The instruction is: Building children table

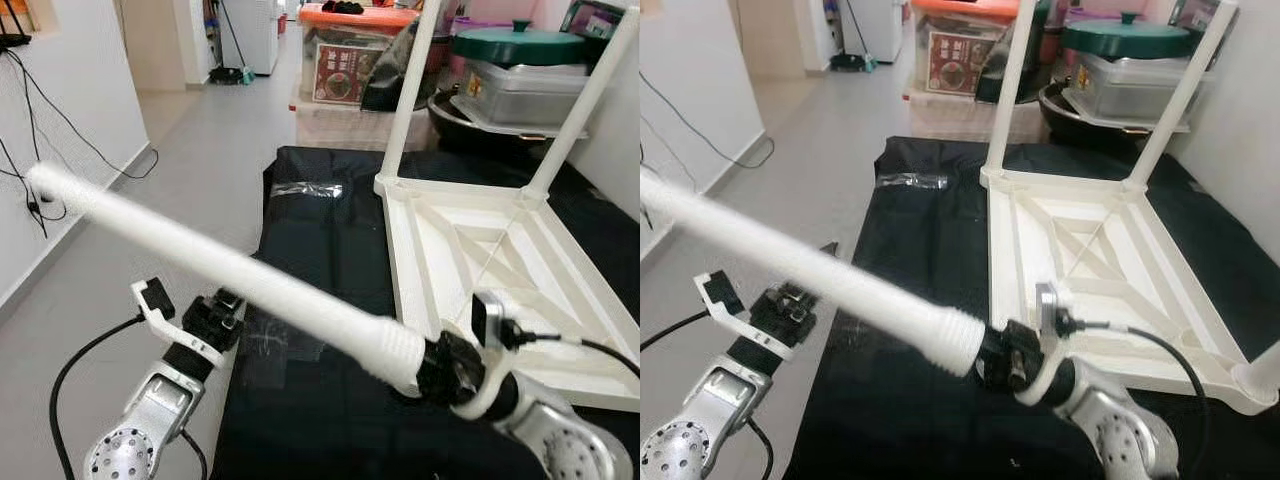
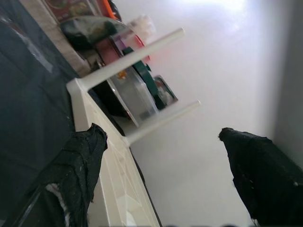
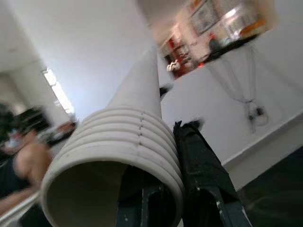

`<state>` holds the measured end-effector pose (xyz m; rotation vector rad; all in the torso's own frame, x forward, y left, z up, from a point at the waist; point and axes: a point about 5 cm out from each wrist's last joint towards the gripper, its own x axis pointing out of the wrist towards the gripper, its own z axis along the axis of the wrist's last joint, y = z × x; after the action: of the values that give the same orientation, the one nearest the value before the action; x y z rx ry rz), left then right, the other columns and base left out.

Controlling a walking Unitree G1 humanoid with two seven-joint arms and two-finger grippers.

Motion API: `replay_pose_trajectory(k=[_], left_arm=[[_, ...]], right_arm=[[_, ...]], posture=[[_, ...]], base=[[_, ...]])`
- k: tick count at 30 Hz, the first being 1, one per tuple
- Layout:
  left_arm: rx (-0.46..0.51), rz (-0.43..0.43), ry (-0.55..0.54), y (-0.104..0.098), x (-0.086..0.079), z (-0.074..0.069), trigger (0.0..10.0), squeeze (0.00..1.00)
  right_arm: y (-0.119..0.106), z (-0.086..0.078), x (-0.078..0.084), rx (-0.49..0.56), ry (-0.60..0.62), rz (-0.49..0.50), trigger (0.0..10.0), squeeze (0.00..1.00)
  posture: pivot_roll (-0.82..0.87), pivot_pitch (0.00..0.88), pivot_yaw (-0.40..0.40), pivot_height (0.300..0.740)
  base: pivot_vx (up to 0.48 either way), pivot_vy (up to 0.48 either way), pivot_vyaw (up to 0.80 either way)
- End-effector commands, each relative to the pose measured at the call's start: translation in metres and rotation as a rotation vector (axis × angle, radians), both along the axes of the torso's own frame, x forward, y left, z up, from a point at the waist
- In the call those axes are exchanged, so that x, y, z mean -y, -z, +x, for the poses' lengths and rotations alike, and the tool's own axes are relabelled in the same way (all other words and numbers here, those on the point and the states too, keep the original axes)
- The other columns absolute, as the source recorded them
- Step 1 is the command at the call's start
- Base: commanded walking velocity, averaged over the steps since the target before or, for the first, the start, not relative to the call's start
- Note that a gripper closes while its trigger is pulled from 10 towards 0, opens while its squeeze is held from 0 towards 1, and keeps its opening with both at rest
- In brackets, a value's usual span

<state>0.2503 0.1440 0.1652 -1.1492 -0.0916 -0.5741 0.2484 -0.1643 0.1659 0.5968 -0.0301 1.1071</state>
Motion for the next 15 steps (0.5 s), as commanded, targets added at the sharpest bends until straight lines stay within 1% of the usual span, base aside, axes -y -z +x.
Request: replay_pose_trajectory(k=[1,2,3,6,7,9,10,12,13,14,15], left_arm=[[0.038,0.022,0.052,-0.003,0.008,-0.005,10.0,0.00],[0.038,0.022,0.052,-0.003,0.008,-0.005,10.0,0.00],[0.032,0.036,0.055,-0.001,0.009,-0.006,10.0,0.00],[0.032,0.036,0.055,-0.001,0.009,-0.006,10.0,0.00],[0.038,0.046,0.060,-0.003,0.010,-0.007,10.0,0.00],[0.038,0.046,0.060,-0.003,0.010,-0.007,10.0,0.00],[0.046,0.046,0.062,-0.006,0.009,-0.007,10.0,0.00],[0.046,0.046,0.062,-0.006,0.009,-0.007,10.0,0.00],[0.056,0.039,0.059,-0.009,0.006,-0.005,10.0,0.00],[0.056,0.039,0.059,-0.009,0.006,-0.005,10.0,0.00],[0.056,0.036,0.055,-0.009,0.005,-0.004,10.0,0.00]], right_arm=[[0.004,0.013,0.012,-0.075,0.146,0.018,0.0,0.00],[0.004,0.013,0.012,-0.075,0.146,0.018,0.0,0.00],[0.003,0.022,0.015,-0.093,0.212,0.059,0.0,0.00],[0.003,0.022,0.015,-0.093,0.212,0.059,0.0,0.00],[0.006,0.022,0.013,-0.115,0.216,0.082,0.0,0.00],[0.006,0.022,0.013,-0.115,0.216,0.082,0.0,0.00],[0.009,0.016,0.011,-0.117,0.167,0.077,0.0,0.00],[0.009,0.016,0.011,-0.117,0.167,0.077,0.0,0.00],[0.015,0.000,0.010,-0.109,0.040,0.055,0.0,0.00],[0.015,0.000,0.010,-0.109,0.040,0.055,0.0,0.00],[0.016,-0.004,0.010,-0.106,0.005,0.050,0.0,0.00]], posture=[[-0.05,0.000,-0.078,0.740],[-0.05,0.000,-0.078,0.740],[-0.04,0.000,-0.082,0.740],[-0.04,0.000,-0.082,0.740],[-0.04,0.000,-0.087,0.740],[-0.04,0.000,-0.087,0.740],[-0.04,0.000,-0.088,0.740],[-0.04,0.000,-0.088,0.740],[-0.04,0.000,-0.087,0.740],[-0.04,0.000,-0.087,0.740],[-0.04,0.000,-0.087,0.740]], base=[[0.000,0.000,0.00],[0.000,0.000,0.00],[0.000,0.000,0.00],[0.000,0.000,0.00],[0.000,0.000,0.00],[0.000,0.000,0.00],[0.000,0.000,0.00],[0.000,0.000,0.00],[0.000,0.000,0.00],[0.000,0.000,0.00],[0.000,0.000,0.00]])
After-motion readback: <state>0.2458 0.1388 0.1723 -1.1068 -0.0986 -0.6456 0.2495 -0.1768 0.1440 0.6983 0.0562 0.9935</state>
